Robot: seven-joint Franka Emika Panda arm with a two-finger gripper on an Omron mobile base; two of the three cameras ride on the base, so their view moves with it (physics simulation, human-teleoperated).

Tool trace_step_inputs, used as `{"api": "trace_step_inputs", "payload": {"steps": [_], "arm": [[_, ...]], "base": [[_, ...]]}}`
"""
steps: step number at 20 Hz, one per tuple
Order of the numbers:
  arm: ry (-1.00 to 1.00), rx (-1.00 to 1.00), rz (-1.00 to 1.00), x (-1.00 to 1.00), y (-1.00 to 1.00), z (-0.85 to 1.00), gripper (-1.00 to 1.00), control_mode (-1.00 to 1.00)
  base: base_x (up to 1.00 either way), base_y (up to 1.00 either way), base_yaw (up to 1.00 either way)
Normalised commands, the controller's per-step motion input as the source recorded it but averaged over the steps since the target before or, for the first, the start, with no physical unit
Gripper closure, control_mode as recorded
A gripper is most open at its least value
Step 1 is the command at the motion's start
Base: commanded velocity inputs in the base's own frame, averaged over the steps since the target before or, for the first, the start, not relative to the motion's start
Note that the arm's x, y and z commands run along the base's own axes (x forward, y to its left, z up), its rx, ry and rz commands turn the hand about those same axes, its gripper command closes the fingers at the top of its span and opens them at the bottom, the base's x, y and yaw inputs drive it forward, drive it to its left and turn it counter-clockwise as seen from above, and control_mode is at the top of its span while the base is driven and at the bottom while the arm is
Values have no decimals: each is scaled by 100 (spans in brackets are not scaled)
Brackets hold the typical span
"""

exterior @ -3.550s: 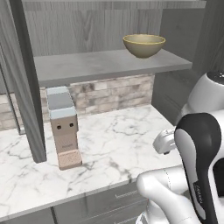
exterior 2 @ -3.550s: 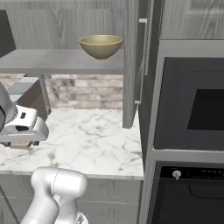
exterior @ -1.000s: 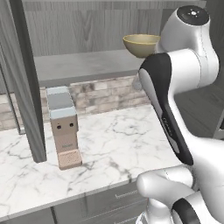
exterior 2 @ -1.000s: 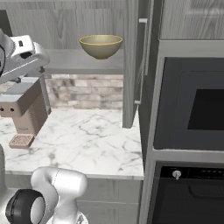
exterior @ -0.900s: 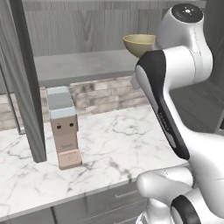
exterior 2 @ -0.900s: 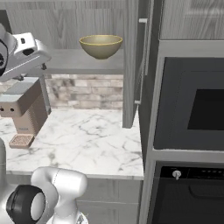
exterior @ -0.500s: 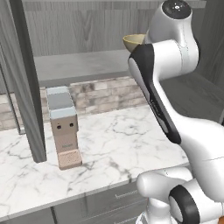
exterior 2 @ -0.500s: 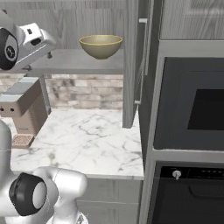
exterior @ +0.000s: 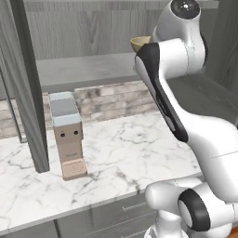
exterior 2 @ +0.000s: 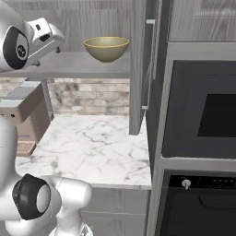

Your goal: Move the bowls from the cabinet to the plates on the dining table.

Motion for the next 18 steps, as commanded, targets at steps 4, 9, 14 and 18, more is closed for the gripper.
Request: {"api": "trace_step_inputs", "payload": {"steps": [4, 9, 14, 18], "arm": [[0, 0, -6, 44, -4, -3, -100, -100], [-1, 0, -4, 4, -5, 0, -100, -100], [-5, 0, -1, 3, -14, 5, -100, -100], [-7, 1, 0, 7, -26, 9, -100, -100]], "base": [[0, 0, 0], [0, 0, 0], [0, 0, 0], [0, 0, 0]]}}
